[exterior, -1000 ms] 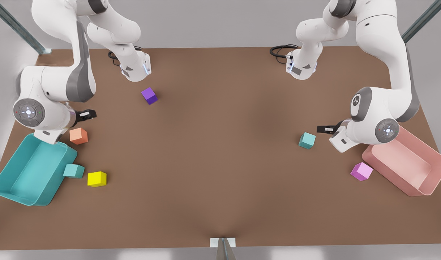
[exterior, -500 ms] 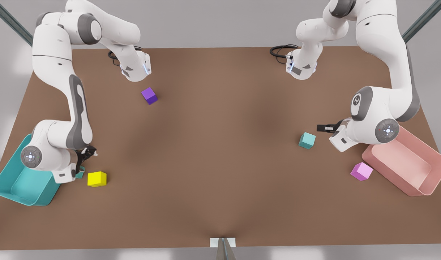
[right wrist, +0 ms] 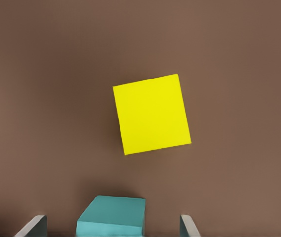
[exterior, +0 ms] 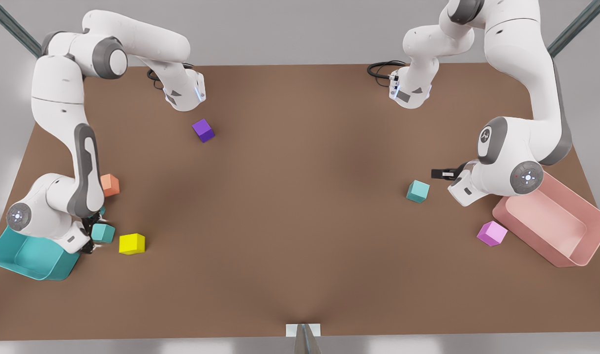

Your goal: Stack the two blue cubes on top of each other

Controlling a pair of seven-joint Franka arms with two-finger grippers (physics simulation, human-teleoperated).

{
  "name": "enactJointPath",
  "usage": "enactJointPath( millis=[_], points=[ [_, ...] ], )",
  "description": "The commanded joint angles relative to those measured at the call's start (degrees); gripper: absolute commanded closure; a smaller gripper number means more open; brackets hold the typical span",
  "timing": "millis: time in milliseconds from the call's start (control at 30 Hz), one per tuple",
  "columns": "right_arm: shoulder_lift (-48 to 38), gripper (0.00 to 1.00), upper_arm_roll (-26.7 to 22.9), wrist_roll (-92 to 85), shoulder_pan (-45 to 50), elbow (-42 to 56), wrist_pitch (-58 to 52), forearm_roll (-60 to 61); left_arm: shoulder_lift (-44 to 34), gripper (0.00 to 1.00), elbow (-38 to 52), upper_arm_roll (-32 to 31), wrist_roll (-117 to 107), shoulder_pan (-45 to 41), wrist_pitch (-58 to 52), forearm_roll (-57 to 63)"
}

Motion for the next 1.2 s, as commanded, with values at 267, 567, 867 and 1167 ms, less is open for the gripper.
enactJointPath(
  millis=[267, 567, 867, 1167],
  points=[
    [3.16, 0.00, -0.01, -22.32, -2.43, -0.46, 5.48, 0.32, -0.14, 0.00, 0.26, -0.11, -0.34, 0.00, -0.92, -0.03],
    [3.42, 0.00, -0.01, -16.96, -4.45, -2.66, 5.22, 0.23, -0.14, 0.00, 0.78, -0.11, -0.42, 0.00, -1.71, 0.06],
    [5.00, 0.00, 0.08, -15.12, -4.28, -2.57, 5.48, 0.23, -0.06, 0.00, 0.78, -0.11, -0.42, 0.00, -1.71, -0.03],
    [6.06, 0.00, 0.16, -14.68, -4.36, -2.31, 7.77, 0.58, -0.06, 0.00, 0.70, -0.11, -0.69, -0.17, -1.71, -0.20]
  ],
)
